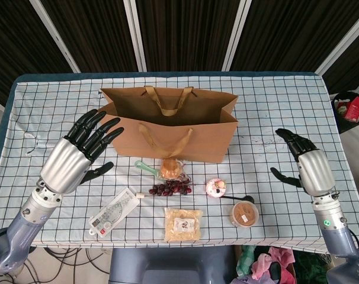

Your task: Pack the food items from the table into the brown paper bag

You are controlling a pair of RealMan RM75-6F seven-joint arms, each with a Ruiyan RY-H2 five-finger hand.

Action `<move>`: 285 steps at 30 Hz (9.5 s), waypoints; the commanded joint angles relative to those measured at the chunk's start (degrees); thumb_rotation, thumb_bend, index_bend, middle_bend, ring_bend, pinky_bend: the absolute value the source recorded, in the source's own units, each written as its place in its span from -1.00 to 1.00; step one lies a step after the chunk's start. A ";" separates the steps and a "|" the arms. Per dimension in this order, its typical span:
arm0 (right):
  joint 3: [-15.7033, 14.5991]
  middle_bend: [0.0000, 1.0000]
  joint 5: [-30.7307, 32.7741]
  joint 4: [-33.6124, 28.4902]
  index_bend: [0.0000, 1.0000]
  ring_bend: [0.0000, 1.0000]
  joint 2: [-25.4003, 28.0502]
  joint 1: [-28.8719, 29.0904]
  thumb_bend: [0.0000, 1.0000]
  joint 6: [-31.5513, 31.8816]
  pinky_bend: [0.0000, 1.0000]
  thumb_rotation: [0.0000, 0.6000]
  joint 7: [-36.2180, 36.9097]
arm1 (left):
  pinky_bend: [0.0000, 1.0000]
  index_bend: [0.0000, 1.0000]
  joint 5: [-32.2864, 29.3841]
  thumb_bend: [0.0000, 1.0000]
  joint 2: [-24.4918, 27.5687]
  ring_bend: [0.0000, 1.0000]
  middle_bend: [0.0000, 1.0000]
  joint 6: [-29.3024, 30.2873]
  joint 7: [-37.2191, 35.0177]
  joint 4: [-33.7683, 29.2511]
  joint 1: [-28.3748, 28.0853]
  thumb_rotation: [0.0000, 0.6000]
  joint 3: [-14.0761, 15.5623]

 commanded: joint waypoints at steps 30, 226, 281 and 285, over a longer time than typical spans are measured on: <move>-13.92 -0.77 -5.59 -14.30 -0.74 -0.63 16.15 -2.48 -0.75 -12.14 -0.44 1.00 -3.33 | -0.95 -0.85 -5.06 -0.83 3.28 -0.99 -0.89 14.24 -6.18 8.91 23.81 1.00 19.40; -3.56 -0.76 35.48 -9.08 -0.64 -0.57 -10.50 20.04 -0.90 -35.21 -0.38 1.00 -26.47 | -1.00 -0.81 -13.03 -0.82 3.89 -1.00 -0.89 5.07 -11.09 11.89 24.28 1.00 14.79; 15.72 -0.09 38.37 -7.15 0.00 0.01 -10.04 10.54 -0.22 4.46 -0.18 1.00 -22.86 | -1.00 -0.81 -13.09 -0.82 4.13 -1.00 -0.89 5.47 -10.79 11.16 24.87 1.00 14.72; 19.54 -0.10 36.57 -5.05 0.01 0.01 -9.31 12.80 -0.22 4.56 -0.18 1.00 -21.71 | -1.00 -0.82 -12.59 -0.82 4.37 -1.00 -0.89 5.66 -11.09 10.89 25.00 1.00 14.97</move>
